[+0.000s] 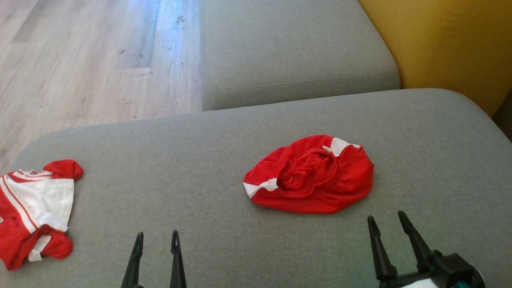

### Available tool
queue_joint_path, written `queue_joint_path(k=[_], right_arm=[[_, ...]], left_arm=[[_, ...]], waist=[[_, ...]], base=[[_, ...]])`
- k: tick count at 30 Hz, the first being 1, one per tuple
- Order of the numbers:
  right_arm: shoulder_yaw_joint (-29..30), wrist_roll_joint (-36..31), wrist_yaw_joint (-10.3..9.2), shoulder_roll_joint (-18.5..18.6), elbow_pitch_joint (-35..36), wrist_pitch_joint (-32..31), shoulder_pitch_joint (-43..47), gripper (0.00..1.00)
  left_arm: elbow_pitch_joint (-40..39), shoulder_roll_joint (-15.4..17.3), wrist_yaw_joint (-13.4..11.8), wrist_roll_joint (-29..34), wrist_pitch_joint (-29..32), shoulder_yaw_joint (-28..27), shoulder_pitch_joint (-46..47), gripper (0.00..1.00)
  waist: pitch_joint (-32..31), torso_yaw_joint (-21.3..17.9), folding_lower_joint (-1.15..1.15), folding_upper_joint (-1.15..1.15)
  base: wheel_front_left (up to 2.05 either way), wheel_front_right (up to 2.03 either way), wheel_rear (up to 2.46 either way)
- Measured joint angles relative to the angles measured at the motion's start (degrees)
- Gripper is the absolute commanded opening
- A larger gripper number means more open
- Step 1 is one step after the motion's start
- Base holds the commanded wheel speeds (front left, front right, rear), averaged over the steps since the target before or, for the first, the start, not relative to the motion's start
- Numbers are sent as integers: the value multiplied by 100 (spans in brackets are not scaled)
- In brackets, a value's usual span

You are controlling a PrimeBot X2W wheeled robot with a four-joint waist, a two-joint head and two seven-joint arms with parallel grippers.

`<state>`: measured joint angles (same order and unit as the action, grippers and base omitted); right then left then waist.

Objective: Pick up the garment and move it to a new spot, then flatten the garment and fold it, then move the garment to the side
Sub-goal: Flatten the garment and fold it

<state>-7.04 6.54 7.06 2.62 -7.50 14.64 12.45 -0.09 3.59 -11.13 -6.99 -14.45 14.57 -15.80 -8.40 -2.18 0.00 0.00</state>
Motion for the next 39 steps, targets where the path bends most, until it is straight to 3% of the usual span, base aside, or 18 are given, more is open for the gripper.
queue_joint_path(k=[12,20,33,39], right_arm=[[-15,0,0,-1,0,0,-1,100],[-37,-60,0,0,36,0,-15,100],[-181,-66,0,107,134,0,-762,100],[-328,-22,0,97,125,0,-1310,100]], left_arm=[[35,-2,13,2,0,1,-1,100],[490,-3,470,-66,1,274,239,100],[2407,-45,1428,-746,5,2334,3699,100],[3222,-62,1577,-1416,101,3110,4991,100]], waist=[[9,-15,0,0],[214,-127,0,0],[1333,-553,2,0],[1932,-940,3,0]], base=[[0,0,0],[0,0,0],[0,0,0],[0,0,0]])
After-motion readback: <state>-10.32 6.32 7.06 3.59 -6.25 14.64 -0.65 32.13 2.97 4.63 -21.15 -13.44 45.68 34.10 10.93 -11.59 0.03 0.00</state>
